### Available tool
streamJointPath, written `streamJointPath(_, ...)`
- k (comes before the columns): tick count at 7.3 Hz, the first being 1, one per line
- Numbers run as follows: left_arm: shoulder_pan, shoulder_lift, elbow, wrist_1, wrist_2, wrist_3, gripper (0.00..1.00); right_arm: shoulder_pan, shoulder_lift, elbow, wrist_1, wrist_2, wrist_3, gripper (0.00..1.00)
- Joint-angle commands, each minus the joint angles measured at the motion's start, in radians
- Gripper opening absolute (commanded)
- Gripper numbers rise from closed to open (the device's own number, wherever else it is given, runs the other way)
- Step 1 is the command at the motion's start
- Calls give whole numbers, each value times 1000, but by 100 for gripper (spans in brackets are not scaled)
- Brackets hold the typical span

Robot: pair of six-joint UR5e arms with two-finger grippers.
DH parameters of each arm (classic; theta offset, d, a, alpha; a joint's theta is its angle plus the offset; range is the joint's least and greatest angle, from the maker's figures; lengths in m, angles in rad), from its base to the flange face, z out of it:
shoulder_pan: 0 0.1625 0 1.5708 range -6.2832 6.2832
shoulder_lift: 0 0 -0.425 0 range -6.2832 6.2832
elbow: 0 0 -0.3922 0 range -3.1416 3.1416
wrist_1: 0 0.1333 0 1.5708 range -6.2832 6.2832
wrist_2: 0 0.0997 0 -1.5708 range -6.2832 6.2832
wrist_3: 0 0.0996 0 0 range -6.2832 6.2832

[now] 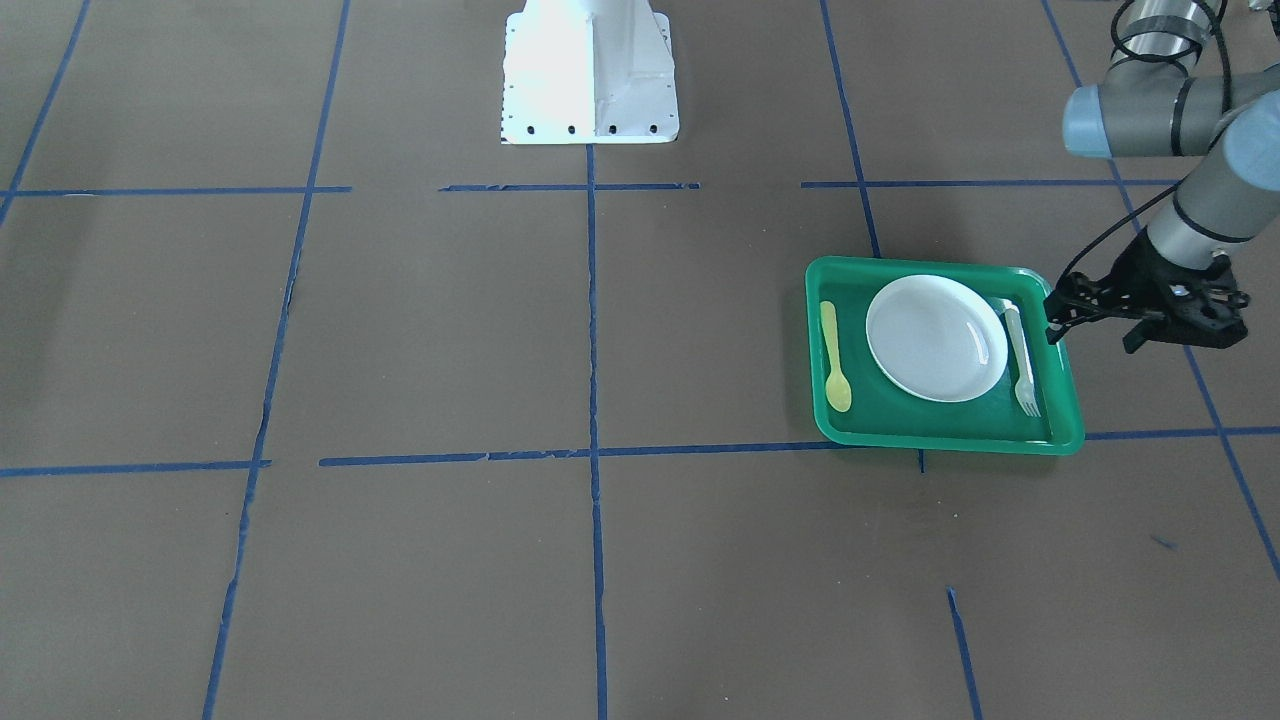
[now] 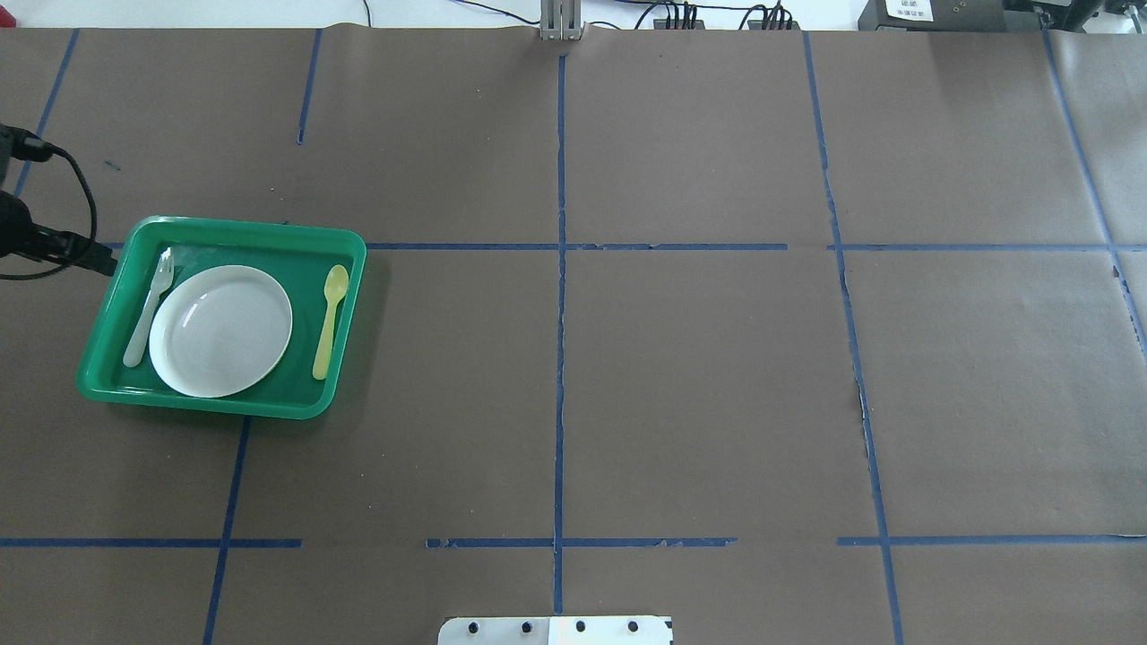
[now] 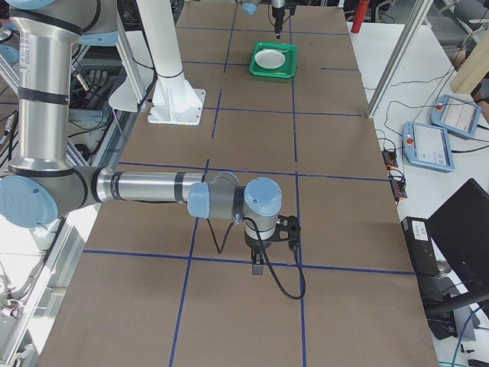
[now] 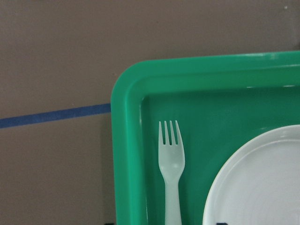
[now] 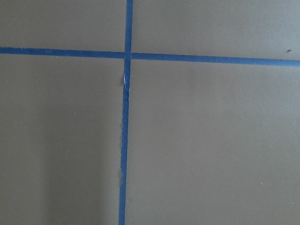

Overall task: Place fork
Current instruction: 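Open the left gripper and lift it away from the fork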

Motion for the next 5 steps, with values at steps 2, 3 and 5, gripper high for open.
streamJointPath(2,-211,-94,-43,336,-11,342,100,0,0,0,0,0,-1,100)
streamJointPath(3,-269,-91,-34,368,-23,404,100,0,0,0,0,0,-1,100)
streamJointPath(5,-367,55,-17,347,-221,426,100,0,0,0,0,0,-1,100)
